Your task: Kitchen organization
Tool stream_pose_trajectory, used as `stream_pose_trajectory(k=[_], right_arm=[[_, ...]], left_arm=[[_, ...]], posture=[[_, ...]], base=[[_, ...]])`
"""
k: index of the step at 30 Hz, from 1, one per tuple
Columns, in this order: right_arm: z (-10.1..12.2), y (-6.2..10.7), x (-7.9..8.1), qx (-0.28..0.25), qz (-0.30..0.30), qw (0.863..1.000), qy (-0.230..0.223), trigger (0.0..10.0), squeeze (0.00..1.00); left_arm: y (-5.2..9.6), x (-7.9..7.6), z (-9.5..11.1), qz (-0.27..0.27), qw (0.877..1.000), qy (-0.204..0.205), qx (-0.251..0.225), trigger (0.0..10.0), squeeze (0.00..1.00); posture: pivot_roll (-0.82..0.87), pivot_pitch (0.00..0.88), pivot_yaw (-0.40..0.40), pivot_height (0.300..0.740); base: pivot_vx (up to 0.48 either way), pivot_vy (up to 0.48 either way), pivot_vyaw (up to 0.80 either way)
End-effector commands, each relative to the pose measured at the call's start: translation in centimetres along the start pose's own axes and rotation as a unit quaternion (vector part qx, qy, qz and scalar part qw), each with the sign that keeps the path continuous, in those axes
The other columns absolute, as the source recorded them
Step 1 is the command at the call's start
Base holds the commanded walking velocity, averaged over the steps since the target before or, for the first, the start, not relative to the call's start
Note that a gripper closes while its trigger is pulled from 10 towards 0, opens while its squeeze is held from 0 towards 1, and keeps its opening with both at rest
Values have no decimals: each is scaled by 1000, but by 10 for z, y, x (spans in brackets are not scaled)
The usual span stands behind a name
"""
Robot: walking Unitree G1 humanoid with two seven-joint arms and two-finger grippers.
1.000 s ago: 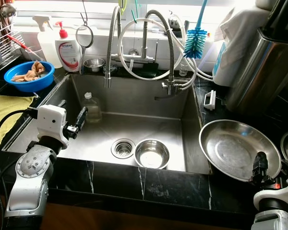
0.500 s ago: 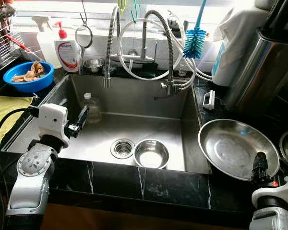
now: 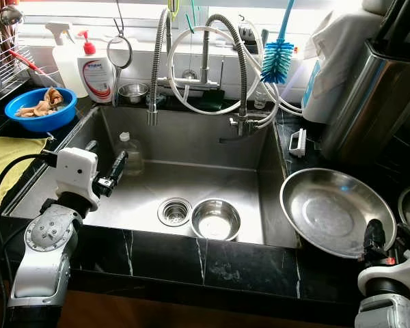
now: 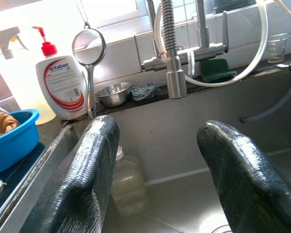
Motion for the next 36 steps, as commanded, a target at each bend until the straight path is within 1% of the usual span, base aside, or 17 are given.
stream_pose_trajectory(k=[1, 9, 12, 16, 17, 19, 20, 21, 24, 25, 28, 29, 30, 32, 33, 34, 36], right_arm=[[-8, -1, 2, 15, -9, 1000, -21, 0, 0], [-5, -2, 7, 10, -3, 1000, -25, 0, 0], [1, -3, 21, -5, 27, 999, -19, 0, 0], [7, -7, 28, -17, 40, 999, -25, 0, 0], [7, -8, 30, -17, 42, 999, -23, 0, 0], [10, -16, 39, -24, 60, 998, -18, 0, 0], [13, -21, 46, -28, 71, 997, -15, 5529, 0], [17, -27, 56, -33, 88, 996, -5, 10000, 0], [23, -36, 69, -45, 108, 993, 4, 10000, 0], [23, -45, 81, -48, 130, 990, 24, 10000, 0], [25, -57, 99, -54, 164, 983, 64, 10000, 0], [29, -65, 109, -58, 181, 979, 79, 10000, 0], [29, -65, 109, -58, 181, 979, 79, 10000, 0], [42, -78, 136, -80, 232, 962, 119, 10000, 0], [42, -78, 136, -80, 232, 962, 119, 10000, 0], [46, -85, 147, -86, 251, 954, 141, 10000, 0], [46, -90, 158, -86, 272, 944, 168, 10000, 0]], left_arm=[[-3, 1, 5, -8, 1000, -14, -8, 10000, 0], [-4, -2, 6, -13, 1000, -18, -11, 10000, 0], [-4, -3, 7, -12, 1000, -20, -14, 10000, 0], [-5, -3, 8, -11, 1000, -21, -16, 10000, 0], [-6, -3, 8, -10, 1000, -21, -16, 10000, 0], [-7, -4, 8, -9, 1000, -20, -17, 10000, 0], [-8, -5, 8, -9, 1000, -19, -18, 10000, 0], [-8, -6, 8, -8, 1000, -18, -19, 10000, 0], [-10, -7, 9, -9, 1000, -16, -20, 10000, 0], [-11, -9, 9, -9, 1000, -13, -21, 10000, 0], [-11, -12, 9, -11, 1000, -8, -23, 10000, 0], [-12, -14, 10, -13, 1000, -5, -24, 10000, 0], [-12, -14, 10, -13, 1000, -5, -24, 10000, 0], [-12, -15, 9, -13, 1000, -2, -23, 10000, 0], [-12, -15, 9, -13, 1000, -2, -23, 10000, 0], [-12, -15, 8, -13, 1000, -1, -23, 10000, 0], [-13, -15, 8, -13, 1000, 0, -23, 10000, 0]], posture=[[-9, 0, -21, 740], [-8, 0, -20, 740], [-8, 0, -20, 740], [-8, 0, -20, 740], [-13, 0, -20, 740], [-13, 0, -20, 740], [-15, 0, -19, 740], [-18, 0, -16, 740], [-20, 0, -13, 740], [-19, 0, -12, 740], [-16, 0, -12, 740], [-16, 0, -12, 740], [-16, 0, -12, 740], [-14, 0, -10, 740], [-14, 0, -10, 740], [-13, 0, -11, 740], [-12, 0, -12, 740]], base=[[0, 0, 0], [0, 0, 0], [0, 0, 0], [0, 0, 0], [0, 0, 0], [0, 0, 0], [0, 0, 0], [0, 0, 0], [0, 0, 0], [0, 0, 0], [0, 0, 0], [0, 0, 0], [0, 0, 0], [0, 0, 0], [0, 0, 0], [0, 0, 0], [0, 0, 0]])
Point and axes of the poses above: a point about 5 cm out from each wrist's last joint towards the gripper, its own y axis pointing back from the gripper into the wrist, its own z axis along the axis of the wrist's last joint, x = y × z, the point moved 5 cm from there along -y, pointing out of the wrist towards the gripper, and after that the axes turned 5 degrees about -y, right-handed, at the moved point
